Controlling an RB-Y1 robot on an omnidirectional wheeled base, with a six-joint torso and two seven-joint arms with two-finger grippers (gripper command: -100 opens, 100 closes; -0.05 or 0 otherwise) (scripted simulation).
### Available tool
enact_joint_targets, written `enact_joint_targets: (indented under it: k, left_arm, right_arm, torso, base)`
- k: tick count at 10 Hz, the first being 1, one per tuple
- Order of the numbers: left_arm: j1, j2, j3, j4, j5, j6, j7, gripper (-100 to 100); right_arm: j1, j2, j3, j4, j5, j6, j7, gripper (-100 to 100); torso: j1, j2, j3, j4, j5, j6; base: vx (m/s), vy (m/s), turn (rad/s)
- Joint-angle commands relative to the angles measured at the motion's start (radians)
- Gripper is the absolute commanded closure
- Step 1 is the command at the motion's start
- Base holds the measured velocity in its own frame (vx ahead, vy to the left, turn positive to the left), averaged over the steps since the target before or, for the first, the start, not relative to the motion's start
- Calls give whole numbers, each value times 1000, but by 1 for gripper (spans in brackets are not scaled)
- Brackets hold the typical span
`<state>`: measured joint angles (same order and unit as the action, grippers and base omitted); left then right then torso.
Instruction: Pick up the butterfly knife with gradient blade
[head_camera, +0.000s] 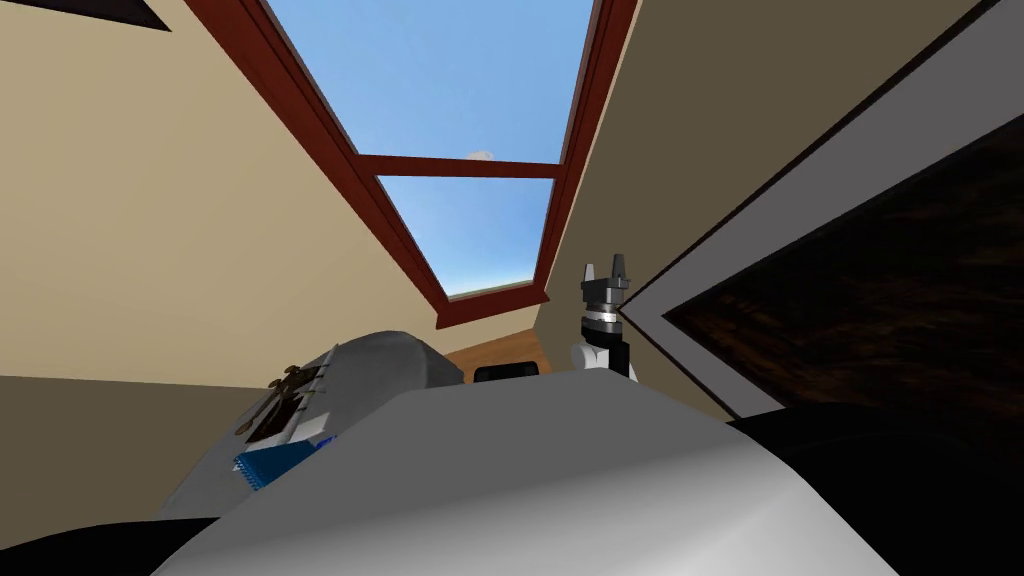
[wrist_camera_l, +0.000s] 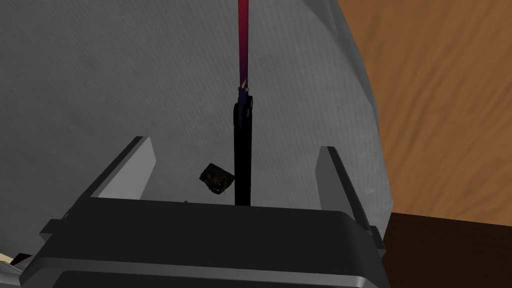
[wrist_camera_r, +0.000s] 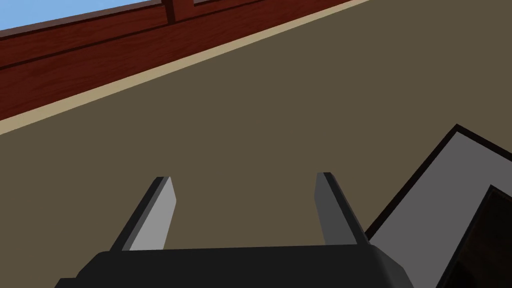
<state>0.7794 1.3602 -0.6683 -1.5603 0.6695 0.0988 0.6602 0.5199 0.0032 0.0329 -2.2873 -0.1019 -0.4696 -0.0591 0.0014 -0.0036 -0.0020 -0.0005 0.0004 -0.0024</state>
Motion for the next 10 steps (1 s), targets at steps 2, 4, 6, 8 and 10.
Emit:
enact_joint_targets:
  k: [2, 4, 6, 8, 10]
  left_arm:
    - [-20, 16, -65, 48, 37, 24, 24, -100]
    - [-18, 18, -94, 71, 54, 38, 37, -100]
    - [-11, 16, -75, 59, 43, 39, 35, 0]
    - [-21, -29, -74, 90, 29, 44, 19, -100]
    - [-29, -63, -73, 113, 18, 48, 7, -100]
  right_arm:
    - [0, 0, 0, 0, 0, 0, 0, 0]
    - [0, 0, 0, 0, 0, 0, 0, 0]
    - [0, 0, 0, 0, 0, 0, 0, 0]
    - [0, 0, 0, 0, 0, 0, 0, 0]
    - [0, 0, 0, 0, 0, 0, 0, 0]
  torso:
    - [-1, 0, 0, 0, 0, -1]
    - [-1, 0, 0, 0, 0, 0]
    - [-2, 1, 0, 0, 0, -1]
    - [-2, 1, 1, 0, 0, -1]
    - [-1, 1, 1, 0, 0, -1]
  base:
    - [19, 21, -132]
    - [26, 29, -203]
    - [5, 8, -17]
    - [10, 20, -5]
    - [13, 34, -4]
